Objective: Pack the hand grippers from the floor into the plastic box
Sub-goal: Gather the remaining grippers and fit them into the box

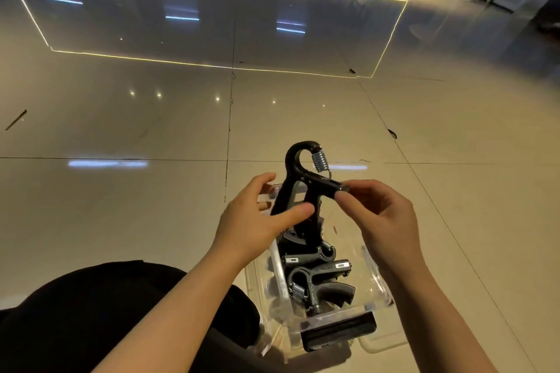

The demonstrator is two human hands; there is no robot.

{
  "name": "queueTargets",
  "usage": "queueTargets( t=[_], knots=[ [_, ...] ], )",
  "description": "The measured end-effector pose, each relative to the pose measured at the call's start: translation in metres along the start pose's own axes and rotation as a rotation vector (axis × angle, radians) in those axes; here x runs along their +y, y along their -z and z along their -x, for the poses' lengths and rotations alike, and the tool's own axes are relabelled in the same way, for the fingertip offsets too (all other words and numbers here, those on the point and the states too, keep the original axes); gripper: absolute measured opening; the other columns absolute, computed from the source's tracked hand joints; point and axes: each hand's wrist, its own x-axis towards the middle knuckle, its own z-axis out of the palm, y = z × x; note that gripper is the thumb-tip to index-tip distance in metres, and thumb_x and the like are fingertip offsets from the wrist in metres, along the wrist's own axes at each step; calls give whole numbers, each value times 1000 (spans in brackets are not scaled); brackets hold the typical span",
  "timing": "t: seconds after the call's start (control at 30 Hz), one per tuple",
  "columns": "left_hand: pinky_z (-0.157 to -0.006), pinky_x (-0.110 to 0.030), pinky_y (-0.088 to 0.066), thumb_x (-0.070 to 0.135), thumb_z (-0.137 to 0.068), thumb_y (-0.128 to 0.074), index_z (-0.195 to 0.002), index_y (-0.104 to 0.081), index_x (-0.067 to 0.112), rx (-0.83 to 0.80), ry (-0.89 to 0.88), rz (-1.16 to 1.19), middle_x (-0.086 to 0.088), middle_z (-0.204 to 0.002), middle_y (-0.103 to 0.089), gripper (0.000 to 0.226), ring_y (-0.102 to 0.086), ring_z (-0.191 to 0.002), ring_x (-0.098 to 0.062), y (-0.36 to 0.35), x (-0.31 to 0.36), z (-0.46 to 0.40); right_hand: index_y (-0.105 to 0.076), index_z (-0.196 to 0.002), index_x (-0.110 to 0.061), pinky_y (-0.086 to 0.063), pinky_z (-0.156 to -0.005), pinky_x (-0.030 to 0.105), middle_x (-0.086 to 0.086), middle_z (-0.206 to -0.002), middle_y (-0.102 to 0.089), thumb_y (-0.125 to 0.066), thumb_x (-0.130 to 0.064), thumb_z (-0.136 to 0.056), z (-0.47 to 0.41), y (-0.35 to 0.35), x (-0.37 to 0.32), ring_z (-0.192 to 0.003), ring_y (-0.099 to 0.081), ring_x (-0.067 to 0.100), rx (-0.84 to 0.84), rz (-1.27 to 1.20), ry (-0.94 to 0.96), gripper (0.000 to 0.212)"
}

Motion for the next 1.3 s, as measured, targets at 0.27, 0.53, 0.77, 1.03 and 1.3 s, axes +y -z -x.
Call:
queueTargets(
  t=[0.27,0.53,0.77,1.03,1.3],
  knots=[
    [-93,-37,-49,60,-48,-78,-114,-55,34,-45,192,358,2,-116,-59,74,-59,-105,-17,7,-3,-4,-69,-92,-20,-40,-64,17,-10,-79,-66,-59,-34,-79,18,-29,6,-73,-59,9,-50,741,485,21],
    [-77,-19,-50,38,-46,-78,-115,-60,29,57,59,343,7,-108,-58,72,-58,-95,-3,23,1,2,-65,-103,-25,-40,-72,8,-12,-94,-66,-56,-45,-79,30,-34,12,-87,-58,3,-141,647,465,33],
    [-79,-22,-52,27,-50,-84,-109,-63,35,-201,-126,288,7,-108,-63,63,-63,-97,-6,36,15,13,-38,-134,-45,-33,-104,22,-18,-141,-38,-66,-58,-67,16,2,12,-132,-35,5,-338,323,284,73],
    [-82,-33,-54,25,-49,-84,-108,-65,36,-396,-148,321,12,-112,-63,63,-63,-103,-15,23,15,16,-44,-126,-52,-38,-96,10,-25,-131,-43,-76,-49,-61,16,35,34,-124,-43,0,-605,250,66,72],
    [-92,-21,-47,20,-61,-86,-111,-58,43,-486,-67,41,17,-113,-61,61,-58,-107,-1,15,-16,2,-50,-121,-50,-45,-83,10,-31,-117,-52,-76,-47,-57,10,31,65,-110,-50,-7,-583,422,11,69]
  ],
)
